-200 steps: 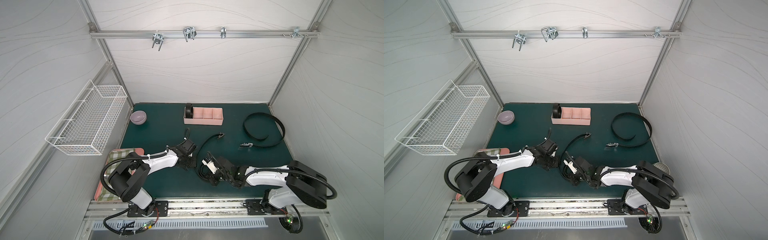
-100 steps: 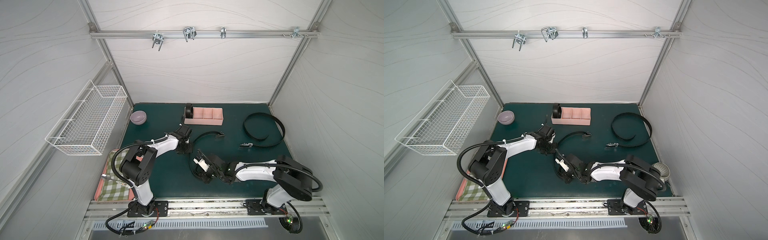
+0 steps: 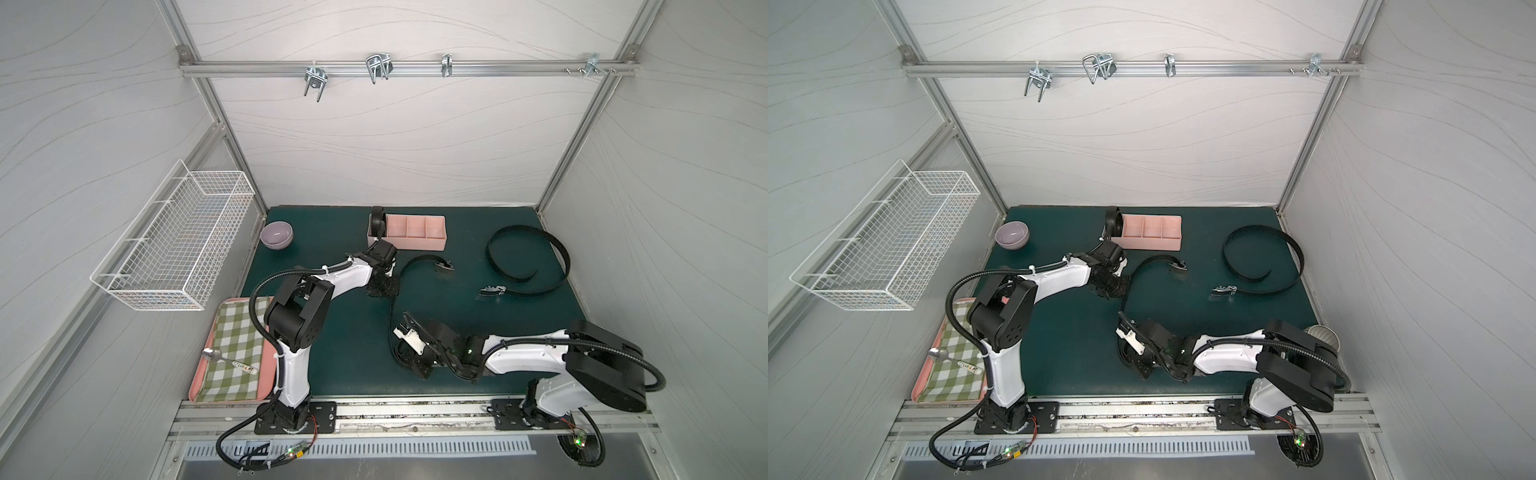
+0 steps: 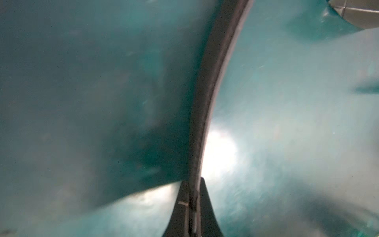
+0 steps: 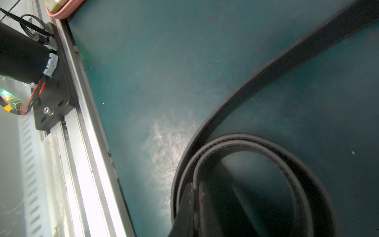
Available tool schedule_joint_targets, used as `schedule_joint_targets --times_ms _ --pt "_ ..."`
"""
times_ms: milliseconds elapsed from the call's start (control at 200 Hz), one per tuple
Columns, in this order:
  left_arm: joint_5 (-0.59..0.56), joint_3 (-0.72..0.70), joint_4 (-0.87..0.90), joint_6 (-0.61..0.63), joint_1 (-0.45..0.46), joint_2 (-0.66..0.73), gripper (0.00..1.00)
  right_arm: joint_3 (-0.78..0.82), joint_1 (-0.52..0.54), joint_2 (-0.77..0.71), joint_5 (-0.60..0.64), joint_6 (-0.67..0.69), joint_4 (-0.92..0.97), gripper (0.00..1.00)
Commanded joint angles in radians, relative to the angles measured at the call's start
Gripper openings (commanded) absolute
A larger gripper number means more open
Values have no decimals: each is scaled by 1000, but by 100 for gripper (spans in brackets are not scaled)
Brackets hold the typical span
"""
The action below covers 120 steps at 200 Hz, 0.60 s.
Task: Place the belts into the storage roll
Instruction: Roll the belt at the center of the board.
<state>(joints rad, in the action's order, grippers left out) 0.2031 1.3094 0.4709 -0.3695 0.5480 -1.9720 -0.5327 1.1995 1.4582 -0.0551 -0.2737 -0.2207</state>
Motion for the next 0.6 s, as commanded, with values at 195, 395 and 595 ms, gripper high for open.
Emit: schedule_joint_targets --times_ms 195,395,595 --pt "82 69 24 11 80 -78 0 54 69 44 77 -32 -42 0" --pt "145 -59 -40 -46 6 44 42 81 100 57 128 -63 -77 0" --pt "121 -232 -21 -114 -138 324 73 88 104 40 142 -70 -66 0"
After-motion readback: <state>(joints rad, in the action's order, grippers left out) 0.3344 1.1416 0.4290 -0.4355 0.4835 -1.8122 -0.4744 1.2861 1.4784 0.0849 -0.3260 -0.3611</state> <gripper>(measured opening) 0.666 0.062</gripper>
